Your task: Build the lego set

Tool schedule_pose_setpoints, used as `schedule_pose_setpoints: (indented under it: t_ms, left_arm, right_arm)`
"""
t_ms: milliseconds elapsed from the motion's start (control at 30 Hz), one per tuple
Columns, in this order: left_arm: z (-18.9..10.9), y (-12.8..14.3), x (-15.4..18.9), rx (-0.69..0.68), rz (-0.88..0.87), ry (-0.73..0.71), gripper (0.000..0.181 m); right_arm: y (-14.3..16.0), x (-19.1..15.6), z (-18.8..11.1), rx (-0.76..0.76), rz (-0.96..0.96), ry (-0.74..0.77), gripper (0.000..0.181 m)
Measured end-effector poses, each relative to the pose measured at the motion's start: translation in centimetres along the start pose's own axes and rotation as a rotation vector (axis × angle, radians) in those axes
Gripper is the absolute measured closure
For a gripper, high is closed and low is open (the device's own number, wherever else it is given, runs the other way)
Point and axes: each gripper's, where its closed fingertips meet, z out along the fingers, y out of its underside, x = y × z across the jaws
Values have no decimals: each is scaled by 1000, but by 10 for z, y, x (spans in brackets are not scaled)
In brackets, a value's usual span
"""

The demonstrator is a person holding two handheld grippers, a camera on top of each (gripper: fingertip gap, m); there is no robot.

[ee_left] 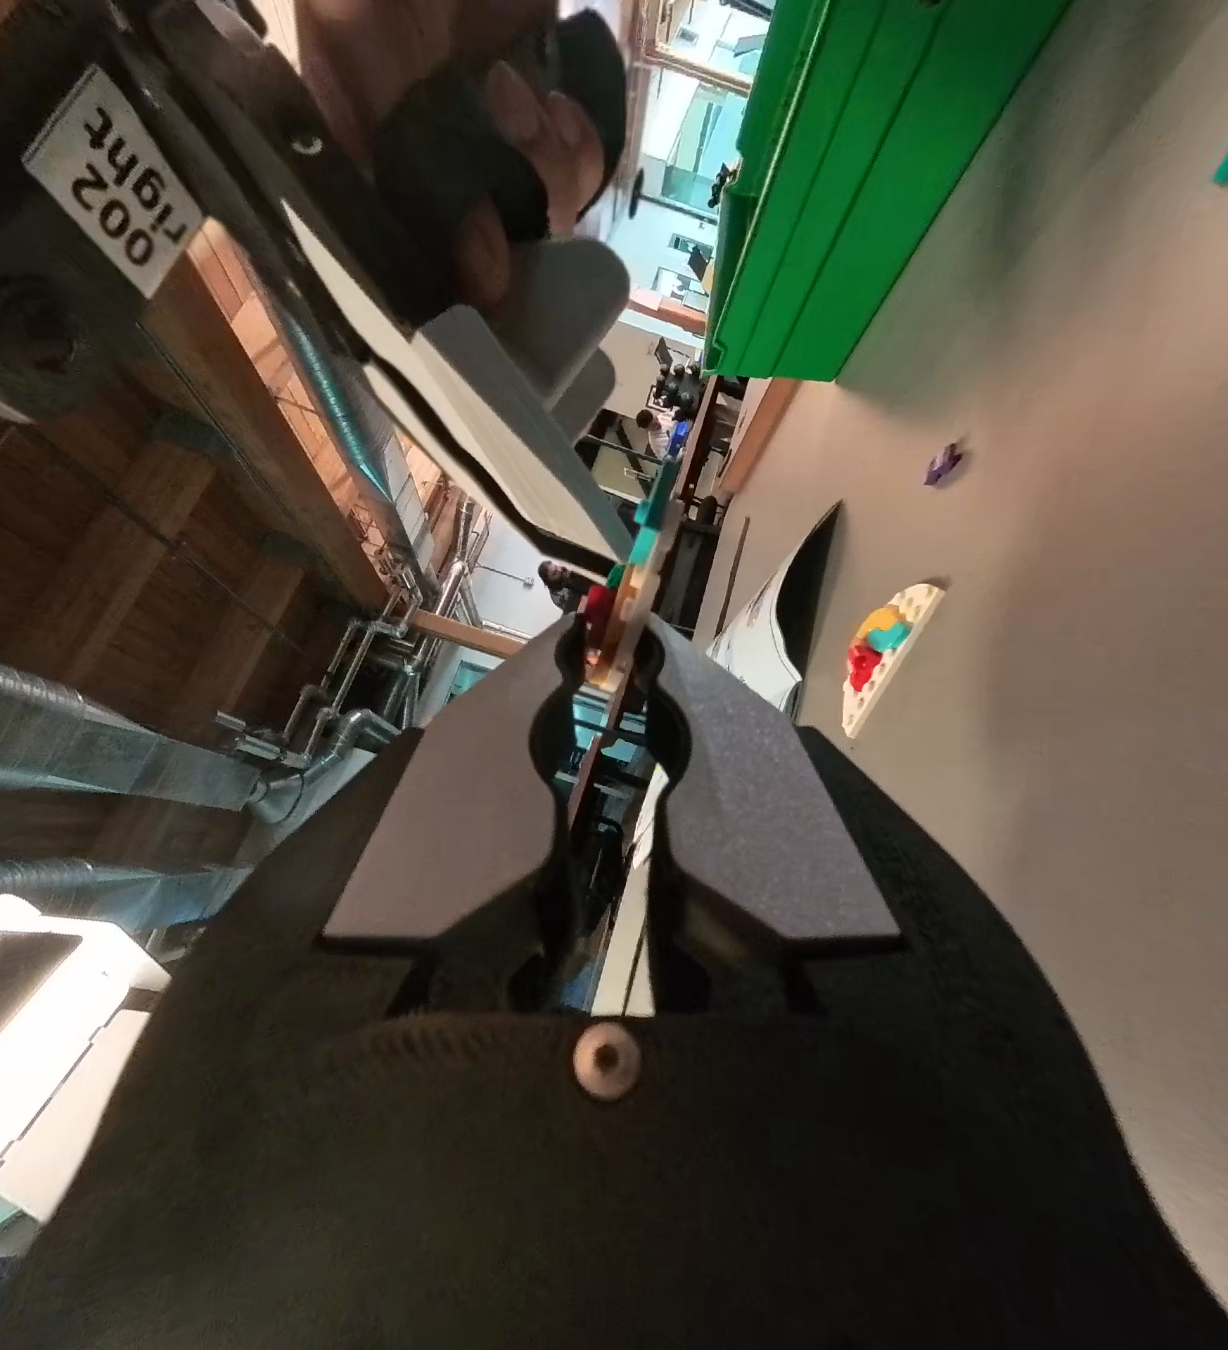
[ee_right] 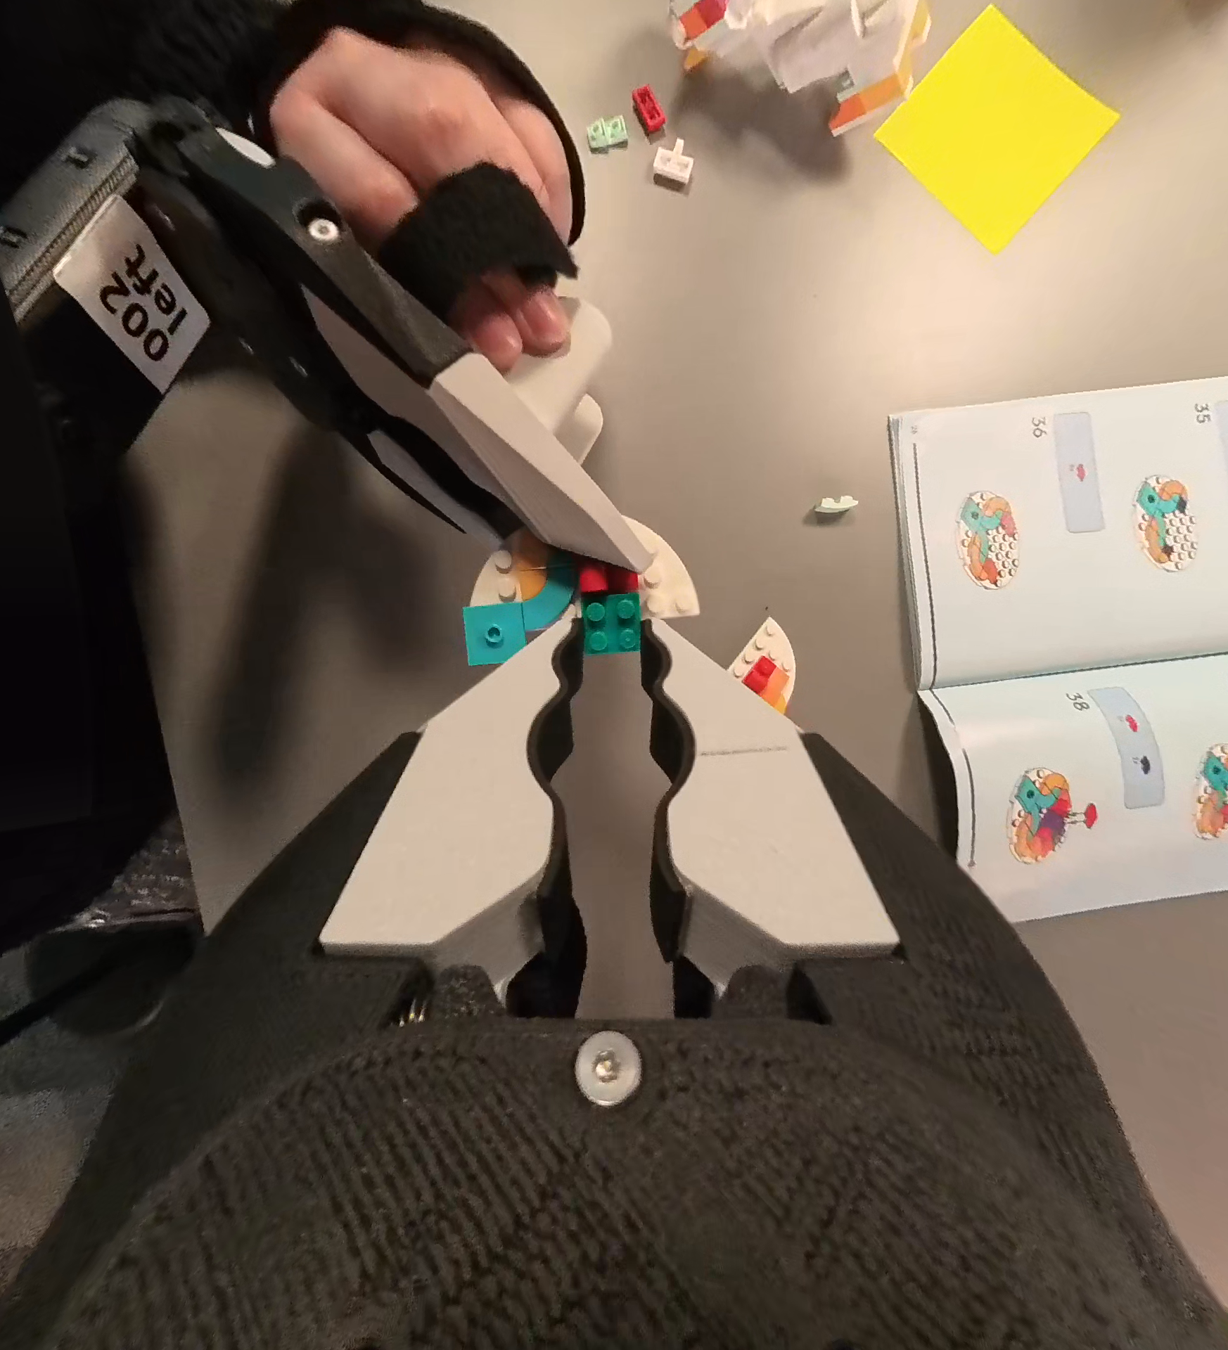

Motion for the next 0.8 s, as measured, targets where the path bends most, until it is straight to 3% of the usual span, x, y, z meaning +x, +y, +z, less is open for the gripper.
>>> schedule_pose_setpoints:
  t_ms: [267,667,800]
  left_arm:
    - [-1,-2,-2,8,19,-14,171]
    - [-1,2,-1,-3,17,-6,170]
    - [0,6,2,-21,18,12,170]
  right_arm:
    - [-1,-2,-1,-44,-19,-18,167]
    - [-3,0,-5,7,7,1,168]
    - [19,10,-3,-74,17,70,168]
